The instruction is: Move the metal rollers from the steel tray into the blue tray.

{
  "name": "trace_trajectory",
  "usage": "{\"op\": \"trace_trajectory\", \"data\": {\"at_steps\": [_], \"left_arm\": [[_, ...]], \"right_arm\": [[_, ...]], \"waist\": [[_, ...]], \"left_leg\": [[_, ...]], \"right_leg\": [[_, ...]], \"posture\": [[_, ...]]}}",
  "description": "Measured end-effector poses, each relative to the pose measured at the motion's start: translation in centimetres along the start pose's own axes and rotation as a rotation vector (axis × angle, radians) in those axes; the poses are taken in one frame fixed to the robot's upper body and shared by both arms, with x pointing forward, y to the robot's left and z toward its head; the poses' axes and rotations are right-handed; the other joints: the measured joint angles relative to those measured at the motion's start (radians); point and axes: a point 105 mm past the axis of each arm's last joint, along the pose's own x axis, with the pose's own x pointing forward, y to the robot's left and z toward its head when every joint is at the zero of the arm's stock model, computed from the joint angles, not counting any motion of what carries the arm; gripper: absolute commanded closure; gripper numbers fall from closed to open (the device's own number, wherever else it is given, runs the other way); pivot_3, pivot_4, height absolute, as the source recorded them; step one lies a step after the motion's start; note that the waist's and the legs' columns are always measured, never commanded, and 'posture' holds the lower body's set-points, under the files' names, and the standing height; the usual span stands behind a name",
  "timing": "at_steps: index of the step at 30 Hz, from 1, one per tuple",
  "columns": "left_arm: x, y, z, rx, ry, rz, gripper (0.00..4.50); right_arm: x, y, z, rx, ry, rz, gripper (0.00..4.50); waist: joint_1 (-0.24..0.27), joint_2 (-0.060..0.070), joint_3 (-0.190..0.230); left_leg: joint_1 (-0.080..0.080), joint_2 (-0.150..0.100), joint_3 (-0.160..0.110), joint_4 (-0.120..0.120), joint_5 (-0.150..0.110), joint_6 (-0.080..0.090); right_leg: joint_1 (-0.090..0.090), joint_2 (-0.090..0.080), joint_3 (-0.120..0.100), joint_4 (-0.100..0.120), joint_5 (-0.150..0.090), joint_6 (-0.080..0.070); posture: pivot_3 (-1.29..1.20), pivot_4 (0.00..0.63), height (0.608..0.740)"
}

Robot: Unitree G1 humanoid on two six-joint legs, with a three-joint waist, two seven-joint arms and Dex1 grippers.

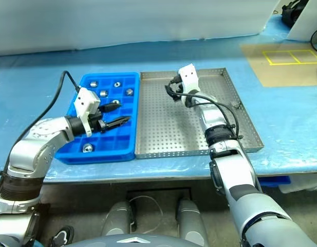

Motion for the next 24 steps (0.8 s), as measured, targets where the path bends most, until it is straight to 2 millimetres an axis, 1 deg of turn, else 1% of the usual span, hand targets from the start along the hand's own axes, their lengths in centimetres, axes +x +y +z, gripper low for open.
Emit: {"op": "trace_trajectory", "data": {"at_steps": [1, 4, 5, 7, 10, 15, 16, 18, 19, 21, 24], "left_arm": [[0.1, 0.0, 0.0, 0.0, 0.0, -0.002, 1.23], [0.2, 0.0, 0.0, 0.004, -0.001, -0.004, 1.23], [0.2, 0.0, 0.0, 0.008, -0.002, -0.004, 1.23], [0.3, 0.0, 0.0, 0.013, -0.003, -0.005, 1.23], [0.4, 0.0, -0.1, 0.013, 0.0, -0.007, 1.23], [0.7, -0.3, -0.2, 0.005, -0.004, -0.018, 1.23], [0.7, -0.4, -0.2, 0.005, -0.004, -0.02, 1.23], [0.7, -0.4, -0.2, 0.005, -0.003, -0.021, 1.23], [0.7, -0.4, -0.2, 0.005, -0.003, -0.021, 1.23], [0.7, -0.4, -0.3, 0.004, -0.002, -0.02, 1.23], [0.7, -0.6, -0.2, 0.007, -0.003, -0.021, 1.23]], "right_arm": [[0.0, -0.6, -0.3, -0.004, 0.01, -0.039, 0.75], [0.0, -2.3, -0.8, -0.008, 0.025, -0.169, 0.75], [0.0, -2.8, -0.8, -0.004, 0.022, -0.205, 0.75], [0.0, -3.2, -0.5, -0.006, 0.009, -0.236, 0.75], [0.4, -2.7, -0.6, -0.001, 0.011, -0.239, 0.75], [1.0, -0.8, -3.1, 0.042, 0.091, -0.226, 0.75], [1.0, -0.5, -3.6, 0.048, 0.104, -0.229, 0.75], [0.9, -0.7, -4.1, 0.056, 0.124, -0.26, 0.75], [0.9, -0.9, -4.1, 0.062, 0.124, -0.277, 0.75], [1.0, -1.2, -3.4, 0.077, 0.101, -0.295, 0.75], [1.3, -1.3, -1.1, 0.097, 0.03, -0.287, 0.75]], "waist": [[-0.001, 0.0, 0.0], [-0.004, 0.0, 0.0], [-0.005, 0.0, 0.0], [-0.005, 0.0, 0.0], [-0.006, 0.0, 0.0], [-0.004, 0.0, 0.0], [-0.004, 0.0, 0.0], [-0.003, 0.0, 0.0], [-0.003, 0.0, 0.0], [-0.003, 0.0, 0.0], [-0.005, 0.0, 0.0]], "left_leg": [[-0.003, 0.0, 0.0, 0.001, 0.0, 0.0], [-0.003, 0.0, 0.0, 0.003, 0.0, 0.0], [-0.003, 0.001, 0.0, 0.003, 0.0, 0.0], [-0.002, 0.001, 0.0, 0.004, 0.0, 0.001], [-0.002, 0.002, 0.001, 0.006, -0.001, 0.002], [-0.002, 0.003, 0.001, 0.008, -0.001, 0.002], [-0.002, 0.003, 0.001, 0.008, -0.001, 0.002], [-0.002, 0.003, 0.001, 0.008, -0.001, 0.002], [-0.002, 0.003, 0.001, 0.008, -0.001, 0.002], [-0.002, 0.003, 0.001, 0.009, -0.001, 0.002], [-0.002, 0.004, 0.001, 0.009, -0.001, 0.002]], "right_leg": [[-0.002, 0.0, 0.0, 0.001, 0.0, 0.0], [-0.004, 0.0, 0.001, 0.003, 0.0, 0.0], [-0.004, 0.001, 0.001, 0.004, 0.0, 0.0], [-0.004, 0.001, 0.001, 0.005, 0.0, 0.0], [-0.004, 0.002, 0.002, 0.007, 0.0, 0.0], [-0.005, 0.003, 0.002, 0.011, 0.0, 0.0], [-0.005, 0.003, 0.002, 0.012, 0.0, 0.0], [-0.006, 0.003, 0.002, 0.012, 0.0, 0.0], [-0.006, 0.003, 0.002, 0.013, 0.0, 0.0], [-0.006, 0.003, 0.002, 0.013, 0.0, 0.0], [-0.006, 0.003, 0.002, 0.014, 0.0, 0.0]], "posture": [[-0.18, 0.15, 0.74], [-0.17, 0.15, 0.74], [-0.18, 0.15, 0.74], [-0.18, 0.15, 0.74], [-0.18, 0.15, 0.74], [-0.17, 0.15, 0.74], [-0.17, 0.15, 0.74], [-0.17, 0.15, 0.74], [-0.16, 0.15, 0.74], [-0.16, 0.15, 0.74], [-0.16, 0.15, 0.74]]}}
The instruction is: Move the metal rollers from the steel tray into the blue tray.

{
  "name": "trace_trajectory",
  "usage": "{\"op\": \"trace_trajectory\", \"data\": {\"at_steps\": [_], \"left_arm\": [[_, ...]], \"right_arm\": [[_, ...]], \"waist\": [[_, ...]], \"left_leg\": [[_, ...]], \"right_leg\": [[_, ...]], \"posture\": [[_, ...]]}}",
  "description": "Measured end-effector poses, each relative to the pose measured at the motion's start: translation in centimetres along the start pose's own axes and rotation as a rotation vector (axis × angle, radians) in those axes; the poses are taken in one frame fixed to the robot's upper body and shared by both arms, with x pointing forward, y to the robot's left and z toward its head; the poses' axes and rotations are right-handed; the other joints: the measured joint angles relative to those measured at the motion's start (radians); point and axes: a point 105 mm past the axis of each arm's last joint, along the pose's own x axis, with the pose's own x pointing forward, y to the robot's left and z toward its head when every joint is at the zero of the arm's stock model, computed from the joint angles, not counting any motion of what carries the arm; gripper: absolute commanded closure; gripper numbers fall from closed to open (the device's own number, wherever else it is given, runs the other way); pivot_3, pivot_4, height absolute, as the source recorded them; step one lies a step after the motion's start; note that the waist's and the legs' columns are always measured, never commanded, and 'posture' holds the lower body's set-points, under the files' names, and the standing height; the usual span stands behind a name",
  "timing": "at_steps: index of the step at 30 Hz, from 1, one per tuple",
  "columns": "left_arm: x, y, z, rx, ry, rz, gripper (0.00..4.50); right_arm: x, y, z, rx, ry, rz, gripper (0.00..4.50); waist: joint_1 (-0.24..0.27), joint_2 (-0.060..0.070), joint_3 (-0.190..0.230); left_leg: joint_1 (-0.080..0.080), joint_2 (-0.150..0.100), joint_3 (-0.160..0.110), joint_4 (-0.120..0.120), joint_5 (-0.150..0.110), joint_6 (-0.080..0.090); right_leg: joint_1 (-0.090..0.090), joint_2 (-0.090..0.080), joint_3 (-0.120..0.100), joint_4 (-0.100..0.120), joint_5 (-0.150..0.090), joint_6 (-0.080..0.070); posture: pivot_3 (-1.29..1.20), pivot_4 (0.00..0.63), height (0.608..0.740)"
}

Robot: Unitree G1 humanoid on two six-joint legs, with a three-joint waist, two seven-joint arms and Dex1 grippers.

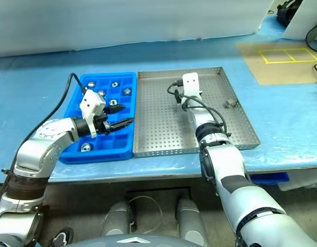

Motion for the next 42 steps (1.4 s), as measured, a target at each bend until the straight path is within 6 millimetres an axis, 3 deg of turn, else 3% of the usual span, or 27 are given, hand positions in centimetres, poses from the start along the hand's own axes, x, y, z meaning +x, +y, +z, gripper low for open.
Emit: {"op": "trace_trajectory", "data": {"at_steps": [5, 10, 14, 18, 25, 31, 42], "left_arm": [[0.1, -0.1, 0.0, -0.003, -0.003, 0.004, 1.23], [0.2, -0.3, -0.2, -0.007, 0.001, -0.002, 1.23], [0.3, -0.4, -0.5, -0.018, 0.007, -0.008, 1.23], [0.6, -0.8, -0.9, -0.031, 0.007, -0.033, 1.23], [1.4, -1.0, -1.4, -0.044, 0.016, -0.073, 1.23], [1.8, -0.8, -1.5, -0.037, 0.023, -0.092, 1.23], [2.2, -1.0, -1.7, -0.048, 0.028, -0.107, 1.23]], "right_arm": [[-0.1, -1.3, 2.5, -0.011, -0.069, -0.002, 0.75], [-1.9, -6.4, 4.0, -0.049, -0.117, -0.099, 0.75], [-5.0, -10.5, 3.0, -0.083, -0.065, -0.162, 0.75], [-7.6, -11.9, 1.5, -0.128, 0.012, -0.167, 0.75], [-10.0, -10.7, 0.5, -0.11, 0.067, -0.099, 0.75], [-11.2, -8.6, -4.8, 0.0, 0.262, -0.003, 0.75], [-11.1, -6.4, -5.1, -0.008, 0.262, 0.067, 0.75]], "waist": [[0.004, 0.0, 0.0], [0.013, 0.0, 0.0], [0.007, -0.001, 0.0], [-0.008, 0.0, 0.0], [-0.025, 0.0, 0.0], [-0.025, 0.0, 0.0], [-0.025, 0.0, -0.001]], "left_leg": [[0.0, 0.0, 0.0, 0.0, 0.0, 0.0], [-0.001, -0.001, 0.0, 0.0, 0.001, -0.001], [0.0, -0.001, 0.0, -0.001, 0.002, -0.002], [0.002, 0.0, 0.001, -0.001, 0.002, -0.003], [0.003, 0.007, 0.0, 0.0, 0.002, -0.003], [0.003, 0.007, 0.0, 0.0, 0.002, -0.003], [0.005, 0.007, 0.001, 0.0, 0.002, -0.004]], "right_leg": [[0.0, 0.0, 0.0, 0.0, 0.0, 0.0], [0.001, 0.0, 0.0, -0.001, 0.0, 0.0], [0.001, 0.001, 0.001, -0.002, 0.0, 0.0], [0.001, 0.003, 0.003, -0.002, 0.0, 0.001], [0.001, 0.011, 0.005, -0.002, -0.004, 0.006], [0.001, 0.011, 0.005, -0.003, -0.003, 0.006], [0.002, 0.012, 0.005, -0.003, -0.003, 0.005]], "posture": [[-0.17, 0.15, 0.74], [-0.19, 0.15, 0.74], [-0.23, 0.15, 0.74], [-0.26, 0.15, 0.74], [-0.3, 0.15, 0.74], [-0.32, 0.15, 0.74], [-0.31, 0.15, 0.74]]}}
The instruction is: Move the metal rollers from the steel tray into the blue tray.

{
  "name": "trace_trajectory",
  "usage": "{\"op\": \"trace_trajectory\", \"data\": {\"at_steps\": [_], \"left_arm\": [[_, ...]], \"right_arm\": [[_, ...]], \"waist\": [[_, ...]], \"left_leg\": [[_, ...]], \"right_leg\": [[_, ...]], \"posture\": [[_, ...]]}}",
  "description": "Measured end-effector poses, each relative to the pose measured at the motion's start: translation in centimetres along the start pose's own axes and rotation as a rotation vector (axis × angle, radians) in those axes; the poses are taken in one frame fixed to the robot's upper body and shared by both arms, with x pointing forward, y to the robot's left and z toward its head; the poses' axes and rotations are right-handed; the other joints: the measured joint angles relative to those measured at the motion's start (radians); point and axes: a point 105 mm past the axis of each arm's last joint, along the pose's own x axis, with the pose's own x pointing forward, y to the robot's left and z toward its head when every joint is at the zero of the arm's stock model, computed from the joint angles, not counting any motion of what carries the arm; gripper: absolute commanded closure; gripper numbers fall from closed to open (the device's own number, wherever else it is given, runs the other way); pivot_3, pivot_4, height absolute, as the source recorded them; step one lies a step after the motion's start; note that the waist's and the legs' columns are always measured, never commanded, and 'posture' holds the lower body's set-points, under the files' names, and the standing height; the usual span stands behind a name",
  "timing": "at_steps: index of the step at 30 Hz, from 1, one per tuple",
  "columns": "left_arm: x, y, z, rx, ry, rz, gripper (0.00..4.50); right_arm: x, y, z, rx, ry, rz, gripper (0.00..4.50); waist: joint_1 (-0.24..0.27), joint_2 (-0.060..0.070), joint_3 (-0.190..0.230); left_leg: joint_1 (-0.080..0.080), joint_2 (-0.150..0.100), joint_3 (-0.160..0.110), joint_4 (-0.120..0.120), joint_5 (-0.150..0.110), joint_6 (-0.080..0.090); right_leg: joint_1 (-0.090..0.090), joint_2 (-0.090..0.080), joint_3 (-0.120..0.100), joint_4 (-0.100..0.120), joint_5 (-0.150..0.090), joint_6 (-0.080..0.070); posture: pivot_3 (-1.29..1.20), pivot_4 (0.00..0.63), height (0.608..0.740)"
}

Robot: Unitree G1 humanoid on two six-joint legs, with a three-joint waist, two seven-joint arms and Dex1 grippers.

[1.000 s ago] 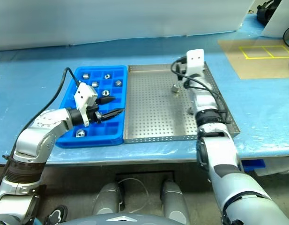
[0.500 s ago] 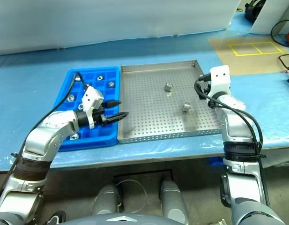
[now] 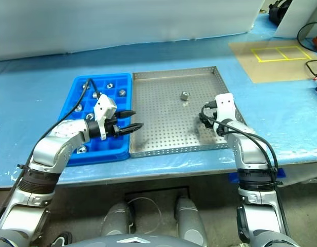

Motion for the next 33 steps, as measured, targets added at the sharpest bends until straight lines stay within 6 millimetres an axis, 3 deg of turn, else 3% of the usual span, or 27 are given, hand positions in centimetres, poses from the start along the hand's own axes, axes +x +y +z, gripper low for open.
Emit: {"op": "trace_trajectory", "data": {"at_steps": [10, 22, 26, 28, 33], "left_arm": [[0.0, 0.1, -0.2, -0.004, 0.002, 0.006, 1.23], [0.1, 0.2, -0.1, 0.006, 0.001, 0.014, 1.23], [0.0, 0.2, -0.3, 0.002, 0.004, 0.015, 1.19], [0.0, 0.2, -0.4, 0.001, 0.005, 0.015, 1.19], [0.0, 0.2, -0.4, 0.002, 0.006, 0.015, 1.19]], "right_arm": [[1.4, 2.5, -1.6, -0.005, 0.039, 0.062, 0.75], [3.0, 3.4, -1.9, -0.027, 0.007, 0.056, 0.75], [3.2, 4.2, -1.7, -0.011, -0.007, 0.075, 1.62], [3.4, 4.4, -1.6, -0.008, -0.007, 0.081, 2.33], [3.7, 5.7, -1.3, -0.021, -0.018, 0.119, 2.83]], "waist": [[0.0, 0.0, 0.0], [-0.001, 0.0, 0.0], [-0.002, 0.0, 0.0], [-0.001, 0.0, 0.0], [-0.001, 0.0, 0.0]], "left_leg": [[0.0, 0.0, 0.0, 0.0, 0.0, 0.0], [0.0, 0.0, 0.0, 0.0, 0.0, -0.001], [0.0, 0.0, 0.0, 0.0, 0.0, -0.001], [0.0, 0.0, 0.0, 0.0, 0.0, -0.001], [0.0, 0.001, 0.0, -0.001, 0.0, -0.001]], "right_leg": [[0.0, 0.0, 0.0, 0.0, 0.0, 0.0], [0.0, 0.0, 0.0, 0.0, 0.0, -0.001], [0.0, 0.0, 0.0, 0.0, 0.0, -0.001], [0.0, 0.0, 0.0, 0.0, 0.0, -0.001], [0.0, 0.0, 0.0, 0.0, 0.001, -0.001]], "posture": [[-0.3, 0.15, 0.74], [-0.29, 0.15, 0.74], [-0.29, 0.15, 0.74], [-0.29, 0.15, 0.74], [-0.28, 0.15, 0.74]]}}
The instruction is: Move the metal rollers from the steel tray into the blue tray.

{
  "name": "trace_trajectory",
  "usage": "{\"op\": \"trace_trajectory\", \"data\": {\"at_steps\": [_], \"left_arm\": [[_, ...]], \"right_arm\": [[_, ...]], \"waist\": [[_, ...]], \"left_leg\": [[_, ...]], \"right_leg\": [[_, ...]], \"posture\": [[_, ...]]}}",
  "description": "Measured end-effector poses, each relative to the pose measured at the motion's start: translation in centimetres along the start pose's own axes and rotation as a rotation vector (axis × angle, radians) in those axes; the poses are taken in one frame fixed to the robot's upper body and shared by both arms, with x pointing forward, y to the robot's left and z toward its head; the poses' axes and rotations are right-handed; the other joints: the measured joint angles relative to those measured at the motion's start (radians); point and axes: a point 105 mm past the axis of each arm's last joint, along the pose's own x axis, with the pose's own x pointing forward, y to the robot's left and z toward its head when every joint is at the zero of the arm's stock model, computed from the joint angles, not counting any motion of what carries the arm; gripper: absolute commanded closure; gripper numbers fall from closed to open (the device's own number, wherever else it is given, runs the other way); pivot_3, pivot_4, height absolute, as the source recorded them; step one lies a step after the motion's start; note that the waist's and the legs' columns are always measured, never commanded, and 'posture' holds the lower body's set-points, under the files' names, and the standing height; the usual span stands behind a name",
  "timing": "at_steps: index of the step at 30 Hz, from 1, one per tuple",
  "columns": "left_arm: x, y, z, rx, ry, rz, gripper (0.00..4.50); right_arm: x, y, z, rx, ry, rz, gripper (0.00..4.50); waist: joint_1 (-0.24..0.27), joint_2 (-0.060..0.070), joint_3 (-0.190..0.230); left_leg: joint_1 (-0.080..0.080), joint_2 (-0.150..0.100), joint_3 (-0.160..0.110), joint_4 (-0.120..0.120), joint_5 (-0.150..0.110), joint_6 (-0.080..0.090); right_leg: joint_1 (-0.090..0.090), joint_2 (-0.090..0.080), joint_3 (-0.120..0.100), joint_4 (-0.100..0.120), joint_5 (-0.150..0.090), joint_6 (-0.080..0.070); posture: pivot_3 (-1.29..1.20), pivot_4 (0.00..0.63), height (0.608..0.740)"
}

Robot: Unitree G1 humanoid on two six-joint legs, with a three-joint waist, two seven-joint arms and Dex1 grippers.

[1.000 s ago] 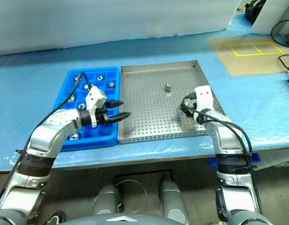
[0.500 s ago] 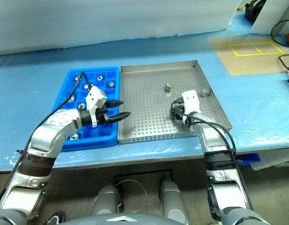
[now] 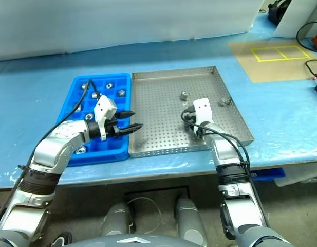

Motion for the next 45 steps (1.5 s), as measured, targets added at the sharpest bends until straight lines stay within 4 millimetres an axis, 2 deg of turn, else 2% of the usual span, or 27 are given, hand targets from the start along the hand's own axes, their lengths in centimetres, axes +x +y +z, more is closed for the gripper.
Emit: {"op": "trace_trajectory", "data": {"at_steps": [7, 9, 11, 14, 16, 18, 21, 24, 28, 30, 34, 40, 45], "left_arm": [[-0.3, -0.2, -0.3, -0.007, 0.015, -0.008, 1.19], [-0.9, -0.6, -0.4, -0.009, 0.029, -0.041, 1.19], [-1.8, -1.4, -0.3, 0.003, 0.053, -0.085, 1.19], [-3.3, -1.9, 0.3, 0.059, 0.099, -0.114, 1.19], [-4.0, -2.5, 1.4, 0.075, 0.085, -0.136, 1.19], [-4.8, -3.0, 2.7, 0.105, 0.071, -0.148, 1.19], [-7.0, -2.0, 4.3, 0.15, 0.062, -0.07, 1.19], [-9.2, -0.4, 4.7, 0.163, 0.073, 0.057, 1.19], [-12.3, 0.6, 2.7, 0.119, 0.143, 0.176, 1.19], [-13.6, 1.0, 1.9, 0.095, 0.155, 0.232, 1.19], [-15.2, 2.2, 2.4, 0.09, 0.083, 0.37, 1.19], [-14.8, 1.9, 1.8, 0.041, 0.031, 0.431, 1.19], [-13.6, 1.5, 2.4, 0.038, 0.002, 0.415, 1.19]], "right_arm": [[0.1, 0.9, 0.5, -0.009, -0.009, 0.064, 2.83], [0.1, 1.5, 1.6, -0.017, -0.032, 0.13, 2.83], [-0.2, 2.6, 3.8, -0.04, -0.088, 0.223, 2.83], [-1.3, 5.7, 7.6, -0.107, -0.191, 0.438, 2.83], [-2.1, 8.2, 9.2, -0.152, -0.235, 0.582, 2.83], [-2.7, 10.4, 10.1, -0.188, -0.264, 0.707, 2.83], [-2.2, 13.5, 11.2, -0.219, -0.293, 0.823, 2.83], [-1.0, 15.8, 11.3, -0.224, -0.291, 0.872, 2.83], [0.2, 18.3, 11.3, -0.218, -0.278, 0.899, 2.83], [0.6, 18.9, 11.3, -0.222, -0.276, 0.901, 2.83], [1.3, 20.0, 10.8, -0.232, -0.266, 0.906, 2.83], [2.1, 19.8, 9.8, -0.234, -0.233, 0.886, 2.83], [3.7, 18.3, 9.2, -0.23, -0.216, 0.761, 2.83]], "waist": [[0.0, 0.0, 0.0], [-0.003, 0.0, 0.0], [-0.002, 0.0, 0.0], [0.002, 0.0, 0.0], [0.006, 0.0, 0.0], [0.009, 0.0, 0.001], [0.007, 0.0, 0.001], [0.014, 0.0, 0.001], [0.028, 0.0, 0.001], [0.042, -0.001, 0.001], [0.074, -0.001, 0.001], [0.091, -0.002, 0.001], [0.09, -0.002, 0.001]], "left_leg": [[0.0, 0.0, 0.0, 0.0, 0.0, 0.0], [0.0, 0.0, 0.0, 0.0, 0.0, 0.0], [0.0, 0.001, 0.0, -0.001, 0.0, 0.0], [0.0, 0.001, 0.0, -0.001, 0.0, -0.001], [0.0, 0.001, 0.0, -0.001, 0.0, 0.0], [0.0, 0.001, 0.0, -0.001, 0.0, 0.0], [0.0, 0.001, -0.001, -0.001, 0.001, -0.001], [-0.001, 0.001, -0.003, -0.001, 0.001, -0.002], [-0.003, 0.001, -0.004, -0.002, 0.001, -0.002], [-0.004, 0.002, -0.005, -0.004, 0.001, -0.002], [-0.004, 0.002, -0.006, -0.006, 0.001, -0.003], [-0.004, 0.002, -0.008, -0.006, 0.002, -0.003], [-0.003, 0.001, -0.01, -0.006, 0.003, -0.005]], "right_leg": [[0.0, 0.0, 0.0, 0.0, 0.0, 0.0], [-0.001, 0.0, 0.0, 0.0, 0.0, -0.001], [-0.002, 0.0, 0.0, 0.001, 0.001, -0.001], [-0.002, 0.0, -0.001, 0.001, 0.002, -0.004], [-0.001, 0.0, -0.002, 0.0, 0.003, -0.006], [-0.001, 0.0, -0.002, 0.0, 0.003, -0.006], [-0.001, 0.0, -0.003, 0.001, 0.003, -0.005], [-0.001, 0.0, -0.004, 0.001, 0.001, -0.003], [-0.003, 0.0, -0.005, 0.0, 0.001, -0.005], [-0.003, 0.0, -0.007, 0.0, 0.002, -0.01], [-0.003, 0.0, -0.008, 0.0, 0.002, -0.013], [-0.002, 0.0, -0.009, 0.001, 0.002, -0.013], [-0.003, 0.0, -0.009, 0.004, 0.0, -0.009]], "posture": [[-0.26, 0.15, 0.74], [-0.25, 0.15, 0.74], [-0.23, 0.15, 0.74], [-0.19, 0.15, 0.74], [-0.16, 0.15, 0.74], [-0.11, 0.15, 0.74], [-0.05, 0.15, 0.74], [-0.01, 0.15, 0.74], [0.06, 0.15, 0.74], [0.08, 0.15, 0.74], [0.11, 0.15, 0.74], [0.11, 0.15, 0.74], [0.09, 0.15, 0.74]]}}
